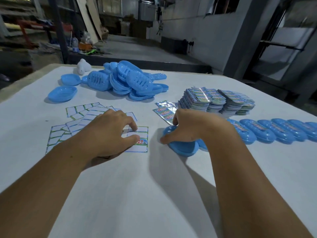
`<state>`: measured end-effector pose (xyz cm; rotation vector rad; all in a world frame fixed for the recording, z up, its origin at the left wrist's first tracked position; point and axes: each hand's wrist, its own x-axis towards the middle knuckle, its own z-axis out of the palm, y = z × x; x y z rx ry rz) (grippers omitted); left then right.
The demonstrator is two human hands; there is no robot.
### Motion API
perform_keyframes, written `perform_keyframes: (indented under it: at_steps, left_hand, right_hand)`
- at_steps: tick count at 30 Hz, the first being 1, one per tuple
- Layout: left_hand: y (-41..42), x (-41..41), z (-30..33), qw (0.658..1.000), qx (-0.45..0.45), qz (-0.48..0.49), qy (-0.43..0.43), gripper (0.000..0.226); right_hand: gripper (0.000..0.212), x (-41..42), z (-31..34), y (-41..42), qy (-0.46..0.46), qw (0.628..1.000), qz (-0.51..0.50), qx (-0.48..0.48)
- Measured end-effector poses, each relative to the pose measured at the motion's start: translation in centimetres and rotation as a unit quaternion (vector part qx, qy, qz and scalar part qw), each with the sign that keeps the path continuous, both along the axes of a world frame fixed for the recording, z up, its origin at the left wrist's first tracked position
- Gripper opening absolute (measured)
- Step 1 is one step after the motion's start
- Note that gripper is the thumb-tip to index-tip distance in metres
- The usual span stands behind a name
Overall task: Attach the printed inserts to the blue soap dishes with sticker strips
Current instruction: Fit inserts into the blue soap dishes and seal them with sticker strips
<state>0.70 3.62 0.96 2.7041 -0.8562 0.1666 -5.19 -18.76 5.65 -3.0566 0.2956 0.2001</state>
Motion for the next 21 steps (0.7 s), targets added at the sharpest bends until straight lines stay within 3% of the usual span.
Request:
perform_keyframes:
  at_steps: [8, 21]
  left_hand:
    - [-0.1, 0.0, 0.0, 1.000, 0.007, 0.011, 0.005, 0.034]
    - [0.0, 0.1, -0.3, 1.000, -0.001, 0.009, 0.018, 0.033]
  right_hand:
    - [0.045, -0.5, 0.3, -1.8, -0.012, 1.000, -0.024, 0.015]
    - [0.038, 0.3, -0.3, -2.9, -0.034, 0.998, -0.039, 0.045]
